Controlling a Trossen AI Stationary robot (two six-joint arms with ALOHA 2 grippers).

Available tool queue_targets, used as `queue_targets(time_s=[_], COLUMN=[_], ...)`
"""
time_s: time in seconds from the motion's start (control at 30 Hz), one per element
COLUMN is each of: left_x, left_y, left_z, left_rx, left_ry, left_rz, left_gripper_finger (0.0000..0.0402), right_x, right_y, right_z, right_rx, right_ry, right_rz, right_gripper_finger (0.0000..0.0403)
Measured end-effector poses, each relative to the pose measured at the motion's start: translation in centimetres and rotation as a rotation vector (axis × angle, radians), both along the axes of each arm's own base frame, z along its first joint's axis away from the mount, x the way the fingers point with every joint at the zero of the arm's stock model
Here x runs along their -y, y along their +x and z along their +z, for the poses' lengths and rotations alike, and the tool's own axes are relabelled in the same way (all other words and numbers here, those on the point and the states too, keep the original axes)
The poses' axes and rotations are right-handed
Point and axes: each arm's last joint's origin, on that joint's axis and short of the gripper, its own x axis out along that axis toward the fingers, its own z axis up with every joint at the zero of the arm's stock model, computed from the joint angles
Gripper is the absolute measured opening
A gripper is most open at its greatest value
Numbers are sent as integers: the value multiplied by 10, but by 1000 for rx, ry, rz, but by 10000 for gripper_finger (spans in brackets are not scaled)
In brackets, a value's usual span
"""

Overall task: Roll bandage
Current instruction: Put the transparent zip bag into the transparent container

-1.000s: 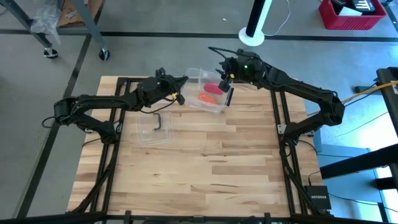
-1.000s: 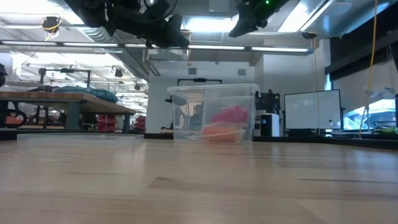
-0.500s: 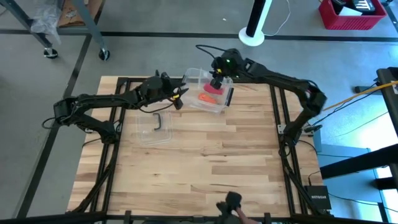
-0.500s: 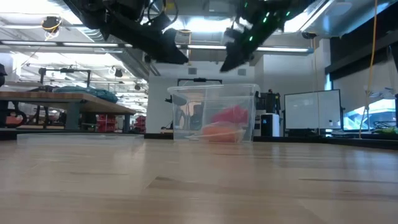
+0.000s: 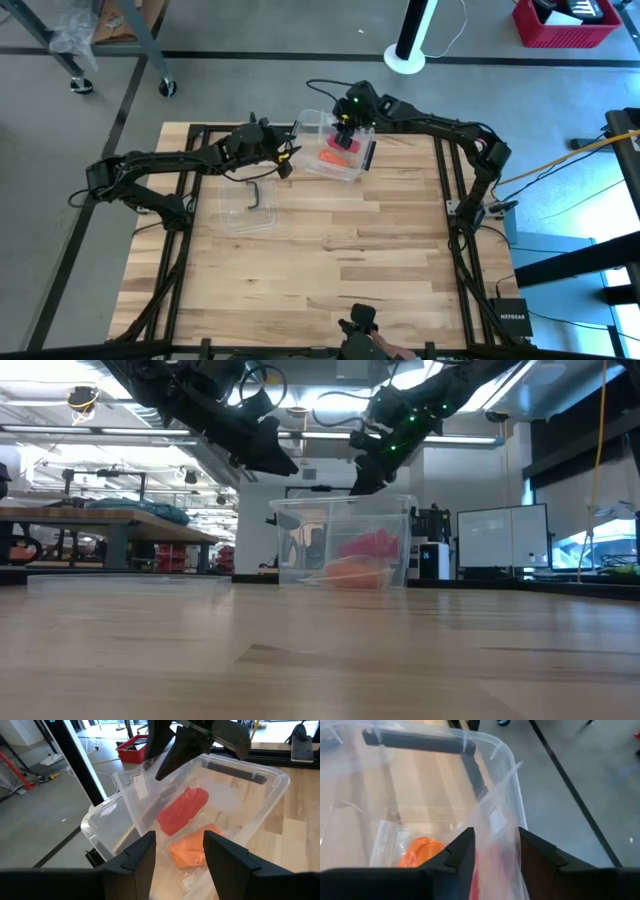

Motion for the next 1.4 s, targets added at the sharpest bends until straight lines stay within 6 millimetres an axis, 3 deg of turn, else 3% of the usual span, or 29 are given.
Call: queue_targets(time_s=[0.1, 0.23, 0.3, 0.4, 0.53, 0.7, 0.83, 1.03, 1.4], left_x=[0, 0, 0, 1, 5, 10, 11, 16, 19], left_y=[0, 0, 0, 0, 3, 7, 9, 12, 13], left_z=[0, 0, 0, 0, 3, 9, 15, 24, 23], left_rx=[1, -1, 1, 6, 23, 78, 178, 269, 250], left_ry=[0, 0, -3, -9, 13, 39, -8, -5, 11], left_rz=[1, 0, 1, -1, -21, -82, -149, -262, -223], left_gripper_finger=[156, 155, 155, 155, 155, 155, 155, 155, 155], right_x=[1, 3, -3, -18, -49, -84, -103, -118, -124], right_y=[0, 2, 4, 2, -8, -33, -51, -65, -66], right_z=[-2, -9, -8, 9, 53, 104, 130, 146, 139], right_rx=[-14, -48, -53, -43, 53, 204, 300, 370, 312], right_ry=[-10, -12, -11, -52, -131, -185, -188, -178, -116], right_rz=[-15, -22, 0, 12, 89, 183, 255, 327, 347], right_gripper_finger=[112, 30, 10, 13, 6, 4, 6, 4, 2])
